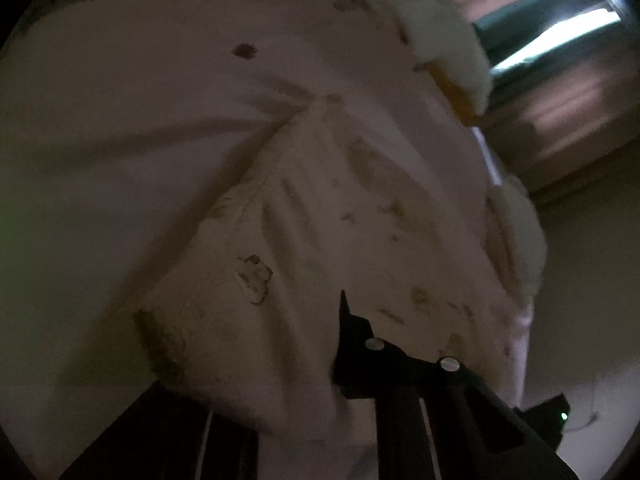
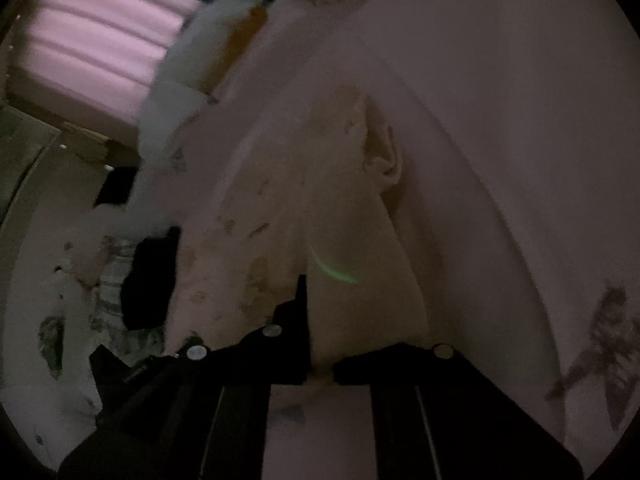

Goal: Fold small clothes

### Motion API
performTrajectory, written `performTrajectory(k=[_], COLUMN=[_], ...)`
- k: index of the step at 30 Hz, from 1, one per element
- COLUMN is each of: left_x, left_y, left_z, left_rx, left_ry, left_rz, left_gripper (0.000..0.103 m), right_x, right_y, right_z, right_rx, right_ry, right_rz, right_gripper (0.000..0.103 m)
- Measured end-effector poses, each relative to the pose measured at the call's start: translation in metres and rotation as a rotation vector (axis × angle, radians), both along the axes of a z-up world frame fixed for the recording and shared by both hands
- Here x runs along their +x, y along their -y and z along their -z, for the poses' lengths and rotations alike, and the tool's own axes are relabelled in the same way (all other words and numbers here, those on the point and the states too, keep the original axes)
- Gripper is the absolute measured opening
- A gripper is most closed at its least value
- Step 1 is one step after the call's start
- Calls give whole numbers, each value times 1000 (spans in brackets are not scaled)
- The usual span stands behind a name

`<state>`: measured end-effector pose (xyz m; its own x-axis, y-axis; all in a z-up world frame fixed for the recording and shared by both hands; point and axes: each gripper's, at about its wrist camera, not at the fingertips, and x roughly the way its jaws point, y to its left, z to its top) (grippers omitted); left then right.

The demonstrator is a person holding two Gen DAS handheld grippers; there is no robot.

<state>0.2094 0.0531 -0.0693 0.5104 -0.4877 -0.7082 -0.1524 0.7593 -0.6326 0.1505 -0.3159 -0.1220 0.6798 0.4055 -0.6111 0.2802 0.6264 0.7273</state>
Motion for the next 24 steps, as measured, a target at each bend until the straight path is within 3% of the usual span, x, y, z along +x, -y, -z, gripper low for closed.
performTrajectory(k=[7, 13, 17, 24], left_x=[-73, -137, -145, -162], left_y=[-19, -32, -23, -14], left_z=[-17, 4, 3, -7], left_rx=[8, 3, 88, 258], left_ry=[27, -26, 6, 30], left_rz=[95, 98, 90, 105], left_gripper=[13, 13, 13, 13], right_x=[-56, -129, -149, -167], right_y=[-7, -31, -35, -21], right_z=[-28, -24, -15, -19], right_rx=[-47, -152, -253, -267], right_ry=[48, 1, -33, -54], right_rz=[-97, -174, -156, -100], right_gripper=[8, 8, 8, 8])
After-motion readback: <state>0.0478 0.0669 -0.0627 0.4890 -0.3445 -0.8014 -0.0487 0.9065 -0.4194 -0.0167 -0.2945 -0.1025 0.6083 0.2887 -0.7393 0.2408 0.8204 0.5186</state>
